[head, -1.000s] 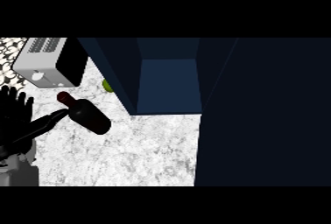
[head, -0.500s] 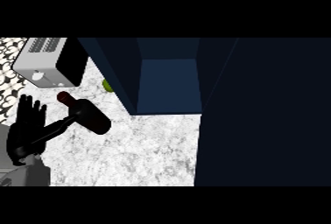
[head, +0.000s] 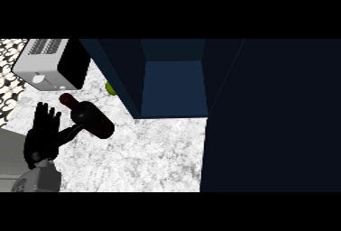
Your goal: Pick up the wine, place it into the cabinet and close the cabinet
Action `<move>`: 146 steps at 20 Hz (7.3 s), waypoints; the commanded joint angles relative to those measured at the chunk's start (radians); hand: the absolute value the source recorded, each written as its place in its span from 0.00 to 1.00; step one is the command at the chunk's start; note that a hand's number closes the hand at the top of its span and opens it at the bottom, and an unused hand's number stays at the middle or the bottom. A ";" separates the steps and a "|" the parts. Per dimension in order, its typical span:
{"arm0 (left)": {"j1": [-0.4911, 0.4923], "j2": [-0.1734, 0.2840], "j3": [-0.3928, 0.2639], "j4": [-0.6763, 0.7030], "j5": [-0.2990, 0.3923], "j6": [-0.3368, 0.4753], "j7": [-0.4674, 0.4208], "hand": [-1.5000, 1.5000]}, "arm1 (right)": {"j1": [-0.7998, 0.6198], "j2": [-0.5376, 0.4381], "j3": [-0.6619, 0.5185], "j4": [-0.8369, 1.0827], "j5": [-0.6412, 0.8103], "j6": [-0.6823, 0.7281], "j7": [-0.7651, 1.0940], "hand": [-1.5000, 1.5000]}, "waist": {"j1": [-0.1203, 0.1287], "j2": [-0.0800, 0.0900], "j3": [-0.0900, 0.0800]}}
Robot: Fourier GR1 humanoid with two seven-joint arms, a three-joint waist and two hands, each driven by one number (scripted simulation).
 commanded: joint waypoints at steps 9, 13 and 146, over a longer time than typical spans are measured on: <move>-0.037 -0.052 -0.022 0.199 -0.009 -0.017 -0.168 0.00 | 0.085 -0.015 0.012 -0.272 -0.071 -0.012 0.110 0.00 | -0.003 0.000 -0.001; -0.080 -0.051 0.029 0.241 0.056 -0.018 -0.178 0.00 | 0.068 -0.001 0.040 -0.252 -0.037 -0.024 0.097 0.00 | -0.002 0.000 -0.001; -0.869 -0.047 -0.701 0.773 0.561 0.470 -0.407 1.00 | 0.173 0.046 -0.127 -0.114 -0.173 0.187 -0.054 0.00 | -0.018 0.008 0.001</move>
